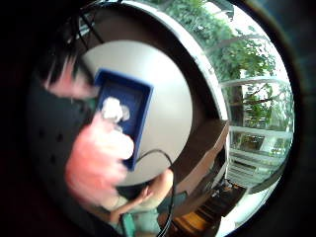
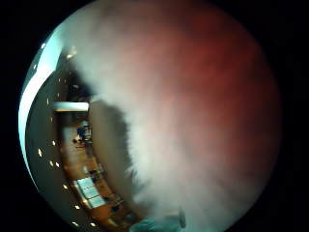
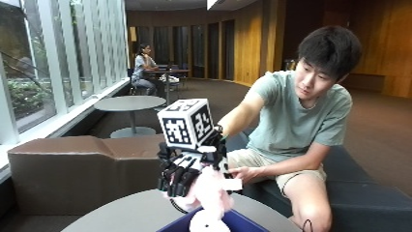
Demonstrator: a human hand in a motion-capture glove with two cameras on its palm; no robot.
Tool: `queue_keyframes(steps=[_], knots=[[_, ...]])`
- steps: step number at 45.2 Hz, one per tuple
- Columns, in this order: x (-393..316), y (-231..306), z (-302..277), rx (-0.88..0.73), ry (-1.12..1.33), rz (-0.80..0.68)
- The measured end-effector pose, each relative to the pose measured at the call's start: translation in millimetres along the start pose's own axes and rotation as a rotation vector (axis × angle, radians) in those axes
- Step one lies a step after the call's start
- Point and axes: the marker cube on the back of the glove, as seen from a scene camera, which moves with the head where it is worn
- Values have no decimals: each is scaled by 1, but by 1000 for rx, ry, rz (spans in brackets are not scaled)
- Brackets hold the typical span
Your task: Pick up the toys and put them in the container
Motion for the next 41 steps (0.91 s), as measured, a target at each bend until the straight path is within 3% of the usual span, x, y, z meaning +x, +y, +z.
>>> queue_keyframes(steps=[3,12,41], knots=[[3,-1,17,-78,5,10],[7,-1,35,-43,46,8],[-8,36,-20,54,16,-37]])
